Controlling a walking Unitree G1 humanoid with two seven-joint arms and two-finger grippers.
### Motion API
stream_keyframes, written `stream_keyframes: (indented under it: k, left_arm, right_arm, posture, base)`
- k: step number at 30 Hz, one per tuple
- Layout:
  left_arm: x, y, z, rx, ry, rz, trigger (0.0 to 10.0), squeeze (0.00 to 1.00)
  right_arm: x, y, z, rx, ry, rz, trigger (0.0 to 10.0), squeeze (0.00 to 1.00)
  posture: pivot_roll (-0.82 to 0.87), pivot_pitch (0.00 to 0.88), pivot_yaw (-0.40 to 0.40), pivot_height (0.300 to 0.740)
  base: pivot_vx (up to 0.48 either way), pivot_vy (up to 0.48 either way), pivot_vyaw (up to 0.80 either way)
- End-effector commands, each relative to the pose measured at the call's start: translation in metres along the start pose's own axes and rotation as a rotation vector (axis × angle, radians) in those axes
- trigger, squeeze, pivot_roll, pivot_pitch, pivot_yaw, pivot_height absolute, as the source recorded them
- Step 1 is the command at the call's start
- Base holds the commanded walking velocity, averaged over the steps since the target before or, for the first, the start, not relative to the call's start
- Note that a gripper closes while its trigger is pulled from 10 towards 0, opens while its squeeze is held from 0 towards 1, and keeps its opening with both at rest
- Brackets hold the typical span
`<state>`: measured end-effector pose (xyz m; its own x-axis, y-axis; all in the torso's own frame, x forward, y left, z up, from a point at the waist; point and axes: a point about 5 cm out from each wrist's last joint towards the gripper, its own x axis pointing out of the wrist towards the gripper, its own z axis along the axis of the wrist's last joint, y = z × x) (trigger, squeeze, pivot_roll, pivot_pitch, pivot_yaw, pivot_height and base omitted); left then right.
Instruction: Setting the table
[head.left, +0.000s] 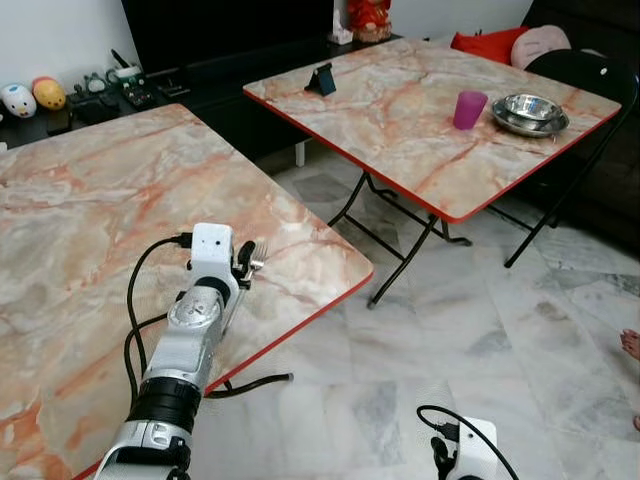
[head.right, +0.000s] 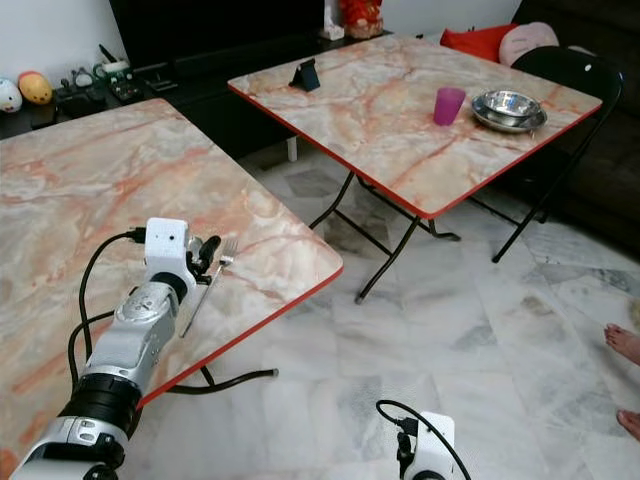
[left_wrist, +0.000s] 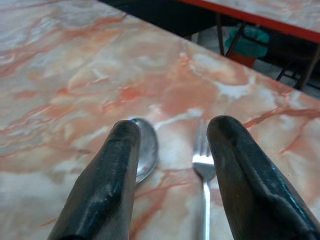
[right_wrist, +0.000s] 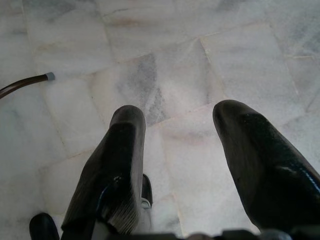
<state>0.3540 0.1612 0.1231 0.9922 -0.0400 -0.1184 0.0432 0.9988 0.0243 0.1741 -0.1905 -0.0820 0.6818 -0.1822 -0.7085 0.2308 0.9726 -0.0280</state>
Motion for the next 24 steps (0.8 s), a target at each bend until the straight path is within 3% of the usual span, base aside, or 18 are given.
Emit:
stream_keyframes:
  k: [1, 14, 15, 16, 24]
  left_arm:
    - [0.004, 0.003, 0.002, 0.041, 0.002, 0.008, 10.0, 1.00]
    - [0.010, 0.012, -0.001, 0.055, 0.028, 0.061, 10.0, 1.00]
    - [0.011, 0.013, -0.002, 0.070, 0.036, 0.056, 10.0, 0.59]
    - [0.010, 0.016, -0.005, 0.086, 0.049, 0.052, 10.0, 0.00]
    - [0.005, 0.035, -0.019, 0.128, 0.111, 0.055, 10.0, 0.00]
  right_arm:
    - [0.000, 0.001, 0.002, 0.002, -0.012, -0.004, 10.0, 0.00]
    - [0.000, 0.000, 0.000, 0.001, 0.010, -0.006, 10.0, 0.00]
    - [0.000, -0.001, -0.001, 0.001, 0.013, -0.006, 10.0, 0.00]
    - [0.000, -0.002, -0.002, 0.002, 0.017, -0.008, 10.0, 0.00]
    - [-0.002, -0.005, -0.007, 0.001, 0.036, -0.009, 10.0, 0.00]
  posture:
    - [0.05, 0.000, -0.027, 0.740]
    - [0.05, 0.000, -0.027, 0.740]
    - [0.05, 0.000, -0.027, 0.740]
    - [0.04, 0.000, -0.025, 0.740]
    - [0.04, 0.000, -0.025, 0.740]
  base:
    - [0.000, 0.000, 0.00]
    - [0.000, 0.000, 0.00]
    - [0.000, 0.000, 0.00]
    - [0.000, 0.000, 0.00]
    - [0.000, 0.000, 0.00]
